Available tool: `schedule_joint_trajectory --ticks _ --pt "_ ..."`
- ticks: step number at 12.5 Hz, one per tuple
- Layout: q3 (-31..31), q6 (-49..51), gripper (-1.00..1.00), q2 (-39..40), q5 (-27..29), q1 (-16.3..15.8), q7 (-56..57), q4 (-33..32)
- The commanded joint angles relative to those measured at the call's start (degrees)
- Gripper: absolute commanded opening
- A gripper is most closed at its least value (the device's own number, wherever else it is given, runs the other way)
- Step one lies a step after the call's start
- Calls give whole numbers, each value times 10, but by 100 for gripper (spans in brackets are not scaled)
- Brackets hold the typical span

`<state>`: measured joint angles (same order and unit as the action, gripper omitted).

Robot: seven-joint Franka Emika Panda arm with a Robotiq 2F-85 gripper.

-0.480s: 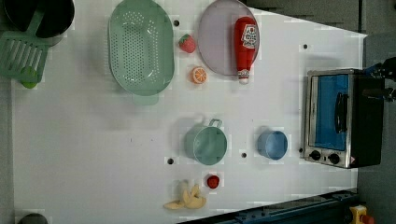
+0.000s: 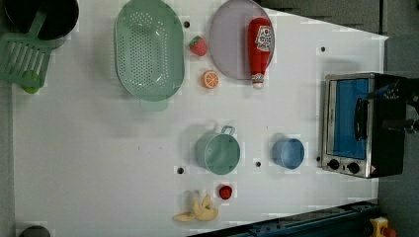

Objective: Pick ketchup from plate and place it on table.

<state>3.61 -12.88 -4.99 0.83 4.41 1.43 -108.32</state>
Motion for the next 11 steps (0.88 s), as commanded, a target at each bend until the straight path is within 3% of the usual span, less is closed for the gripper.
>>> schedule_joint_trajectory --ticks 1,5,11 --pt "8 -48 100 56 7 4 30 -2" --pt "25 -171 100 147 7 -5 76 0" --pt "28 -349 100 281 4 -17 294 15"
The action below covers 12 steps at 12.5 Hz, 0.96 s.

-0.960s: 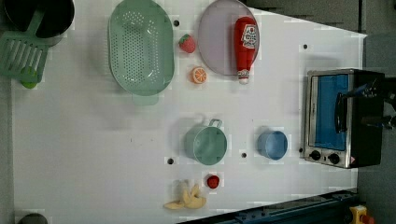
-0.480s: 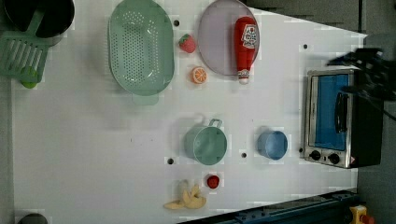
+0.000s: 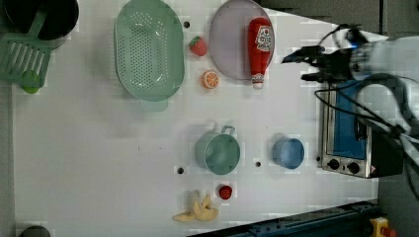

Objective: Pick ketchup from plate and place it on table.

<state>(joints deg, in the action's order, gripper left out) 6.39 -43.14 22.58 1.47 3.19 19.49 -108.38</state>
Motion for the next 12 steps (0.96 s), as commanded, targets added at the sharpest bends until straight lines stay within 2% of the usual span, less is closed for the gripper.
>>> schedule_joint_trajectory --ticks 1,6,10,12 --pt "0 -63 100 30 -4 -6 138 25" --pt "0 -72 100 134 -10 -11 157 99" --pt "-3 -82 100 175 -67 -11 158 113" --pt "-2 -108 100 185 -68 -12 158 112"
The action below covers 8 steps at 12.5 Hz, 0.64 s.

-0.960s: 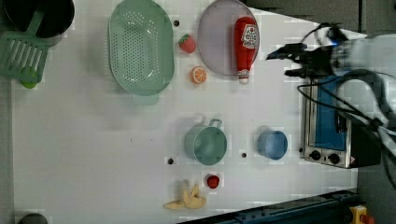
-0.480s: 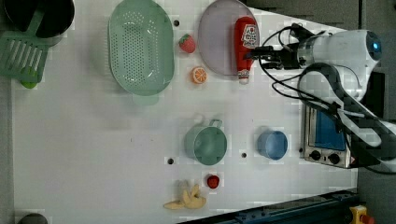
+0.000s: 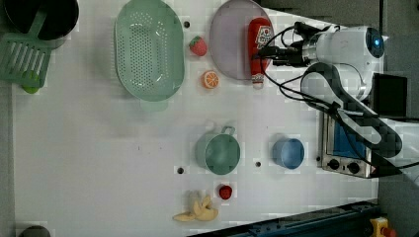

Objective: Pick ketchup from plate and place it on table.

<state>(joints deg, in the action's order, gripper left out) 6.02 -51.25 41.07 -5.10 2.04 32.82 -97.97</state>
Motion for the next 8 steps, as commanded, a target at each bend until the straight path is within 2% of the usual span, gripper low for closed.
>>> schedule_joint_trajectory --ticks 1,7,8 --pt "2 -39 100 6 -2 0 25 8" --pt "0 -122 100 46 -2 -1 25 10" --pt "0 -126 93 48 -2 -1 25 9"
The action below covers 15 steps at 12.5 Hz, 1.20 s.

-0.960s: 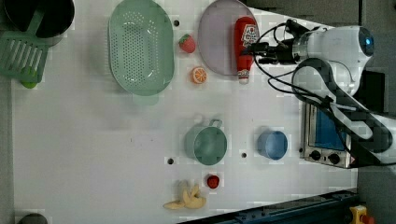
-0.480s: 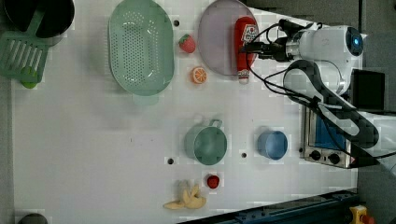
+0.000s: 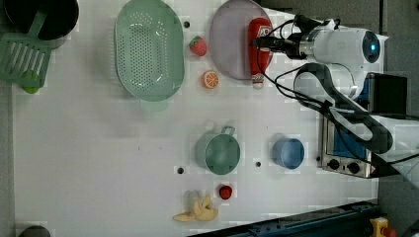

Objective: Pick ketchup from plate and place it on table.

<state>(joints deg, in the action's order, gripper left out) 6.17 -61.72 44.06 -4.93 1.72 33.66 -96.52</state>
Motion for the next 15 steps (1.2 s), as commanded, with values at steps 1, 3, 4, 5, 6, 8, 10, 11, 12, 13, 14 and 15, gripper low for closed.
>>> schedule_joint_trajectory --ticks 1,3,4,5,6,8,10,11,12,13,14,15 --pt "-2 -22 68 18 -4 2 17 -5" --pt "-3 -21 23 15 -4 2 17 -3" --pt "-3 -21 23 13 -4 3 16 -3" --pt "-4 -21 23 6 -4 3 16 -3" --pt "-4 -21 23 -4 -4 5 16 -4" --pt "-4 -12 23 -38 -4 6 15 -9" --pt "-6 32 23 -86 -4 7 14 -18" --pt "-7 65 23 -114 -4 7 14 -27" --pt "-7 95 23 -145 -4 9 14 -39" --pt "-7 121 23 -176 -3 10 14 -55" --pt "-7 138 23 -207 -3 11 10 -71" --pt "-7 154 23 -237 -2 12 5 -88"
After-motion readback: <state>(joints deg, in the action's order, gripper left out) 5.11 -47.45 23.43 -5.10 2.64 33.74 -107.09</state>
